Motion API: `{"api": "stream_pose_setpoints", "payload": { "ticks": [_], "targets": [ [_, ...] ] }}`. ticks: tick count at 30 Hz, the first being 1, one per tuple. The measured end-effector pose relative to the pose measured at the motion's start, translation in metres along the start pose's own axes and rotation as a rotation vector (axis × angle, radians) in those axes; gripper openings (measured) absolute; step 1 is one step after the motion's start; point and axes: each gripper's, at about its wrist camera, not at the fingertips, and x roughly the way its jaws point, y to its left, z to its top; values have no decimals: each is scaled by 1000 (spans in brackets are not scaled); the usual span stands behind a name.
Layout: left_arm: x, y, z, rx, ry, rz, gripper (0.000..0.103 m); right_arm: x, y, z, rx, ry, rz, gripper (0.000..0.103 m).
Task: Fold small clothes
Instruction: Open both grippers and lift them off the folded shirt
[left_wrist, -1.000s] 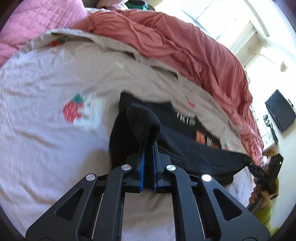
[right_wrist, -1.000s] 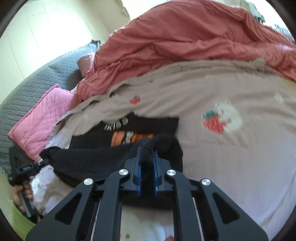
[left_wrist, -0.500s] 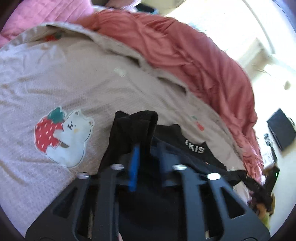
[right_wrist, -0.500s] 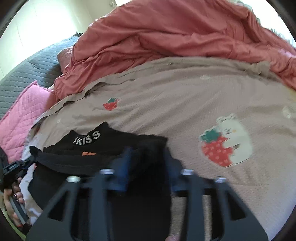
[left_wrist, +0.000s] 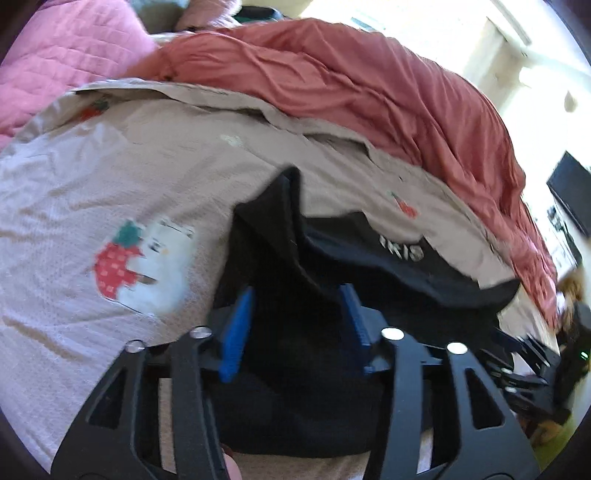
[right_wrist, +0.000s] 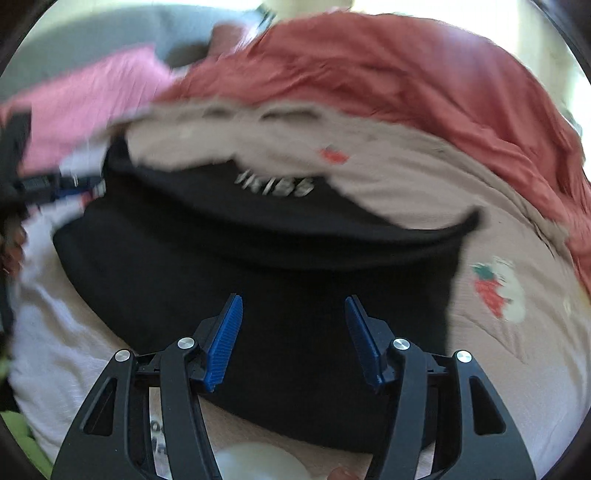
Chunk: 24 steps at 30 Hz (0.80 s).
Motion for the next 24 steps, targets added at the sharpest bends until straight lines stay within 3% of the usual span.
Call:
{"api": "stream_pose_setpoints", "payload": {
  "ticks": [5, 7, 13, 15, 21, 24],
  "targets": [
    [9, -7, -2, 23, 30, -69, 48, 27, 10, 25, -17, -9, -14, 58],
    [14, -9, -2, 19, 36, -99, 57, 34, 5, 38, 10, -16, -19, 56],
    [6, -4, 7, -18, -29, -136, 66, 47, -19, 65, 112, -38, -39, 56],
    [2, 1, 9, -41, -46, -127, 75, 49, -28, 71, 152, -48, -43, 56],
    [0, 29, 12, -142, -44, -77, 75, 41, -60, 76, 289, -65, -41, 57],
    [1, 42, 12, -181, -19, -16, 76, 21, -70, 62, 313, -91, -49, 67]
  ]
}}
